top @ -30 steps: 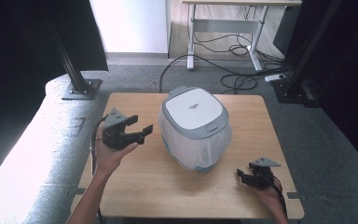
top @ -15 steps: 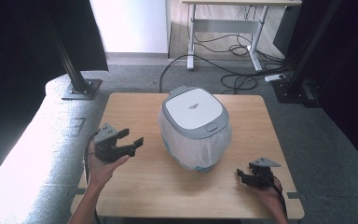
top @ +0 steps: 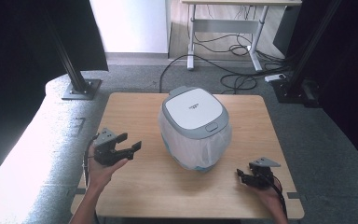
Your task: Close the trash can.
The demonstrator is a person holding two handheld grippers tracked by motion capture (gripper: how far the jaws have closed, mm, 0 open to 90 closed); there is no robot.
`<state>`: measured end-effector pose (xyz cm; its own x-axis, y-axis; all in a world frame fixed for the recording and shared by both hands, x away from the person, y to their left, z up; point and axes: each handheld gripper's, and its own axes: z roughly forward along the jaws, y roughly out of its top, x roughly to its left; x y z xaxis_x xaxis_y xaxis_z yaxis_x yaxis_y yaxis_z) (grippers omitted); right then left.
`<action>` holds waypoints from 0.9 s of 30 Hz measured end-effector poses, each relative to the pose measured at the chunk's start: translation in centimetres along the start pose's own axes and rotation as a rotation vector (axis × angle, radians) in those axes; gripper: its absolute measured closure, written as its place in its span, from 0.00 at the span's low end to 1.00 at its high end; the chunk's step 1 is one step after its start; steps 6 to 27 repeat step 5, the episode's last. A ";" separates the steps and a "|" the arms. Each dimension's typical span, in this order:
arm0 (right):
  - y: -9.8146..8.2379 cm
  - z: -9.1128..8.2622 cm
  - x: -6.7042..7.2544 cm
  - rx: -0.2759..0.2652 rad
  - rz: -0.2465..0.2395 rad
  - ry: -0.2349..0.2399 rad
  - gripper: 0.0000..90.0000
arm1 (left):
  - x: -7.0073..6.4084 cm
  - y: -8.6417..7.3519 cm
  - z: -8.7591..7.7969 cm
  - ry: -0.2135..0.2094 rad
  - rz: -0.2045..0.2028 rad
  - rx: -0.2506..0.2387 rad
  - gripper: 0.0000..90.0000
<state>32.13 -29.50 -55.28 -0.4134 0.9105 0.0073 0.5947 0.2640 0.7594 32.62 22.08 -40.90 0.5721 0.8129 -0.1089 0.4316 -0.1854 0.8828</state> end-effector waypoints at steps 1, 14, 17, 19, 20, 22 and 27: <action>0.0 0.0 0.0 0.000 0.000 0.000 0.39 | 0.0 0.0 0.1 -0.001 0.000 0.001 0.34; 0.0 0.0 0.0 0.001 -0.001 0.001 0.38 | 0.0 -0.3 0.3 -0.002 -0.002 0.006 0.34; 0.0 0.0 0.0 0.001 -0.001 0.001 0.38 | 0.0 -0.3 0.3 -0.002 -0.002 0.006 0.34; 0.0 0.0 0.0 0.001 -0.001 0.001 0.38 | 0.0 -0.3 0.3 -0.002 -0.002 0.006 0.34; 0.0 0.0 0.0 0.001 -0.001 0.001 0.38 | 0.0 -0.3 0.3 -0.002 -0.002 0.006 0.34; 0.0 0.0 0.0 0.001 -0.001 0.001 0.38 | 0.0 -0.3 0.3 -0.002 -0.002 0.006 0.34; 0.0 0.0 0.0 0.001 -0.001 0.001 0.38 | 0.0 -0.3 0.3 -0.002 -0.002 0.006 0.34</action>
